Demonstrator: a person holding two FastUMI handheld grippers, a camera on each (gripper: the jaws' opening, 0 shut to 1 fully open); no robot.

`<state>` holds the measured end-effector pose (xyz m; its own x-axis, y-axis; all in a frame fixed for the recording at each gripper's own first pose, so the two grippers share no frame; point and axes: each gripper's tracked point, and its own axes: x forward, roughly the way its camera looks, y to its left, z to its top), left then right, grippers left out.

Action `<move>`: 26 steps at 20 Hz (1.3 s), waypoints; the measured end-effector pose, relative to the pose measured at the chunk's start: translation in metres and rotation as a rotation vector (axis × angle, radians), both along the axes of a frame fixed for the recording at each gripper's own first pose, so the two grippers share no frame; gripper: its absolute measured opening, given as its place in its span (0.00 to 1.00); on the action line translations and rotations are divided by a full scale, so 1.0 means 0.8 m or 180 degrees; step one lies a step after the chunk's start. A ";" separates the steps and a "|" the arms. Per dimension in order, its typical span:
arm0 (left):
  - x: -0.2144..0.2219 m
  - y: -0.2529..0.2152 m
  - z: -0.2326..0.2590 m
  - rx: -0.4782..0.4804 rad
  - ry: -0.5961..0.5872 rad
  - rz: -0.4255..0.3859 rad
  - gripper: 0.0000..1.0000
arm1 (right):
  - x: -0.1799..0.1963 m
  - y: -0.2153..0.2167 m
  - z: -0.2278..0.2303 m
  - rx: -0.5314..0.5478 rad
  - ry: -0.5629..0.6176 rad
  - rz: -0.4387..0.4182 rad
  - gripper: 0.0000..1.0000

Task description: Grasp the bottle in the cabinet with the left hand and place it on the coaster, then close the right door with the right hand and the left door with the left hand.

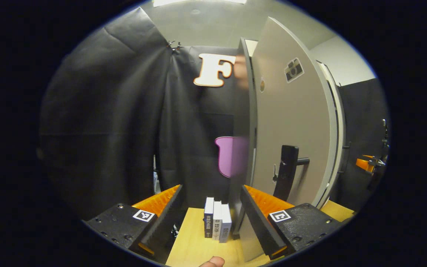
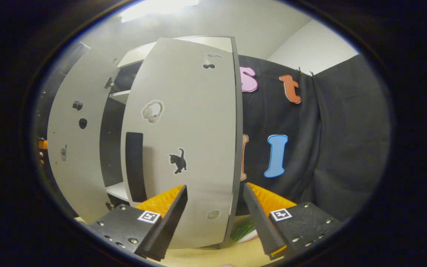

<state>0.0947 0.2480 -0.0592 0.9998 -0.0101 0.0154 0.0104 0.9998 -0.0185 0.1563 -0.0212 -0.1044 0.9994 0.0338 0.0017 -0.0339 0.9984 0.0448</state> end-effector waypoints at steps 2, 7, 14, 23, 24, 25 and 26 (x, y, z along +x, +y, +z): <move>0.009 -0.002 -0.006 0.0127 0.0036 0.0047 0.92 | -0.005 0.008 0.004 0.0037 -0.0064 0.0039 0.92; 0.013 -0.004 -0.012 0.0059 0.0135 0.0118 0.87 | -0.021 0.013 -0.006 0.0062 -0.0069 0.0101 0.89; 0.010 -0.041 -0.008 0.0046 0.0094 0.0242 0.94 | -0.058 0.021 -0.015 0.0109 -0.0025 0.0281 0.92; 0.011 -0.093 -0.010 0.0134 0.0100 0.0320 0.86 | -0.095 -0.009 -0.009 0.0014 0.0072 0.0263 0.93; 0.012 -0.096 -0.010 0.0107 0.0104 0.0318 0.89 | -0.098 -0.011 -0.007 -0.0002 0.0062 0.0252 0.89; 0.013 -0.100 -0.010 0.0103 0.0113 0.0312 0.89 | -0.102 -0.011 -0.005 -0.0003 0.0053 0.0258 0.93; 0.014 -0.102 -0.010 0.0117 0.0115 0.0323 0.89 | -0.105 -0.009 -0.005 0.0003 0.0057 0.0279 0.93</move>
<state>0.1059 0.1667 -0.0671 0.9956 0.0913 -0.0193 -0.0909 0.9957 0.0196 0.0720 -0.0283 -0.1085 0.9925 0.1212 -0.0162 -0.1203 0.9916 0.0470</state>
